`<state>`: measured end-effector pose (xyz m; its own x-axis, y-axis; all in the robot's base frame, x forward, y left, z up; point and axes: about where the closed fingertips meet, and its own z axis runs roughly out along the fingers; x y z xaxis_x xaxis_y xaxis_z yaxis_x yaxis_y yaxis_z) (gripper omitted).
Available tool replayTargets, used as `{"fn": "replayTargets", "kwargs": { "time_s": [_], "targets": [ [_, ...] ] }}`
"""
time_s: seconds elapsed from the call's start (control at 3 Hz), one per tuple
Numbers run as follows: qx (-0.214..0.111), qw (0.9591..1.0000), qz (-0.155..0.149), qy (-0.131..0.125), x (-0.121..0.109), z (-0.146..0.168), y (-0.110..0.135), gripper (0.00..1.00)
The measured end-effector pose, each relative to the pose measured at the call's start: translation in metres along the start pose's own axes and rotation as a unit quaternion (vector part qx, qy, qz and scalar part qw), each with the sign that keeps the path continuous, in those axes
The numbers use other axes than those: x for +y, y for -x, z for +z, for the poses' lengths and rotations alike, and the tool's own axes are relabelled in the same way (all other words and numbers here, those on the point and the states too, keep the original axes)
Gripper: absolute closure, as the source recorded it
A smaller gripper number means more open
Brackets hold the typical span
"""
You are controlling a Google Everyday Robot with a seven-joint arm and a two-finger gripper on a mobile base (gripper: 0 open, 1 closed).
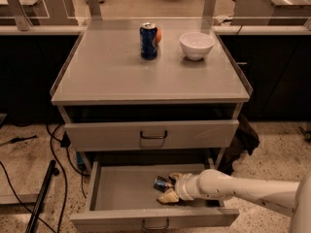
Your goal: Pick redbull can from middle drawer and place on counter
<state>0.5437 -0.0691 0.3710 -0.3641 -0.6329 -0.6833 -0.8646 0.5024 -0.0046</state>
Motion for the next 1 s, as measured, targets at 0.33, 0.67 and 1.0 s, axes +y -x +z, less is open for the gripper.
{"fn": "replayTargets", "kwargs": {
  "time_s": [0.33,0.67,1.0],
  "targets": [
    [0.007,1.0000,0.004,-0.001,-0.0029,0.0117,-0.0144,0.36],
    [0.007,1.0000,0.005,-0.001,-0.0028,0.0118,-0.0146,0.55],
    [0.007,1.0000,0.005,-0.001,-0.0028,0.0118,-0.0146,0.78]
  ]
}}
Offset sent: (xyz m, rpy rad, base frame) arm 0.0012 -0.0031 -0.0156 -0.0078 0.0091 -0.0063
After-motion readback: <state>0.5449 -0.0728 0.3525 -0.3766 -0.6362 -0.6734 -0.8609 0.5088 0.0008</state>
